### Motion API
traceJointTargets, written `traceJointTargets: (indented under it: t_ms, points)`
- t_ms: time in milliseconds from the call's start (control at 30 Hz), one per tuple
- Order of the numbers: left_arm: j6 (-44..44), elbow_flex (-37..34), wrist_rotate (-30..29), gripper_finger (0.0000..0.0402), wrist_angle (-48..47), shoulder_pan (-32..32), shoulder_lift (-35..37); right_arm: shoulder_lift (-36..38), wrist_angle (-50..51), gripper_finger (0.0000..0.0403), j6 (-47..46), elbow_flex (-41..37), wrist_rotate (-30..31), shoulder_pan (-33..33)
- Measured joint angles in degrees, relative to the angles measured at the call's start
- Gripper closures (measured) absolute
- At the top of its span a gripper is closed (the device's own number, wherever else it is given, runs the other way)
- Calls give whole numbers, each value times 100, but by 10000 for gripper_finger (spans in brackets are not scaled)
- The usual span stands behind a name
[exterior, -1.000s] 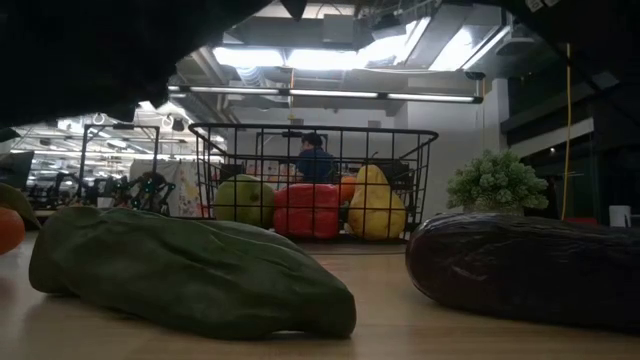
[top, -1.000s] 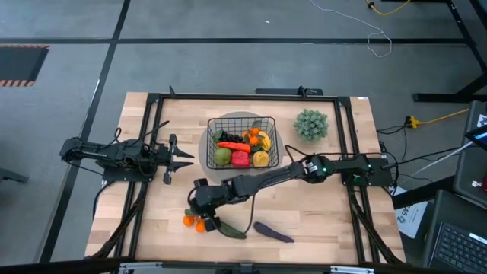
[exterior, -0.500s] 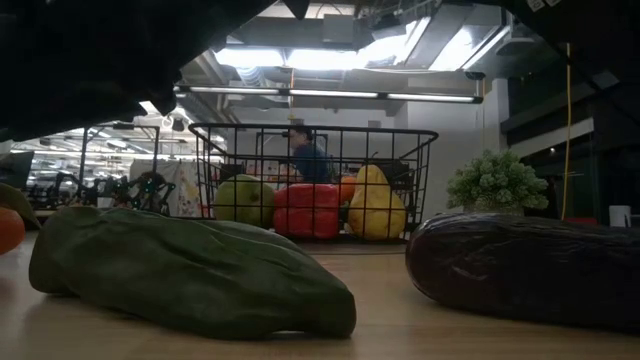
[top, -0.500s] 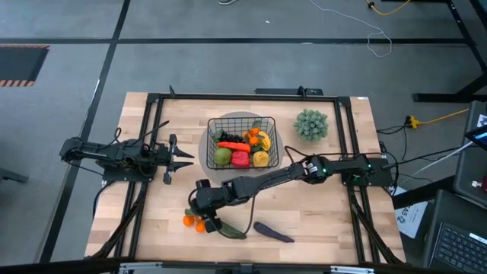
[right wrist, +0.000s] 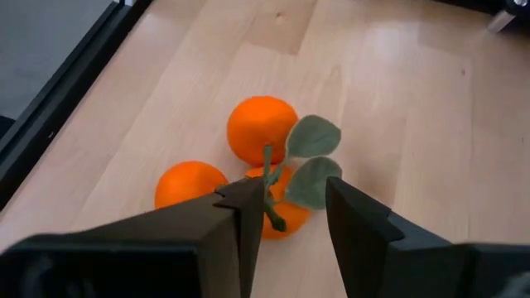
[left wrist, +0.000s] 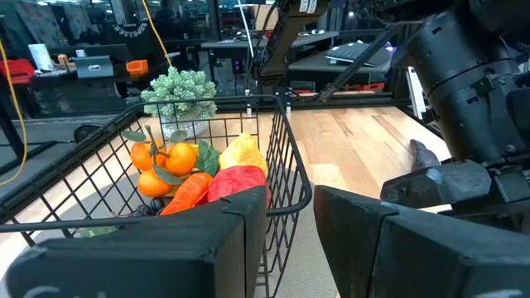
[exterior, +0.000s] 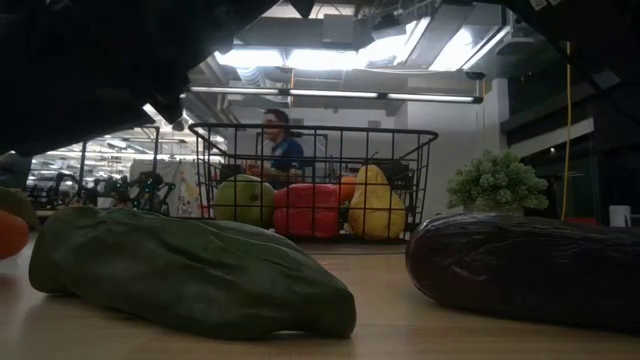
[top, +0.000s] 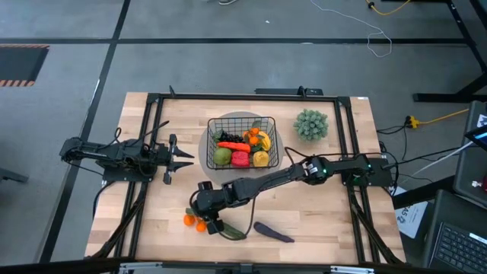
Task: Build produce basket
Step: Put the tangerine into the black wire basket
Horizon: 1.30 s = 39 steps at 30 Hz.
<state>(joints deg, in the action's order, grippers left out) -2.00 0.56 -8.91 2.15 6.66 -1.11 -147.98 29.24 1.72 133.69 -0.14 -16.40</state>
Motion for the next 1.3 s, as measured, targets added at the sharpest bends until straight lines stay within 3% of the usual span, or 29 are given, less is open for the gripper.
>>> traceJointTargets:
  t_ms: [900,1167,1300]
  points:
    - [0,0,0,308,2,0,-1,-2,398,283,-437,2,-155,4]
    - [0,0,0,308,0,0,-1,-4,119,283,-57,4,-163,4]
    - [0,0,-1,308,0,1,0,-9,88,283,47,4,-444,4]
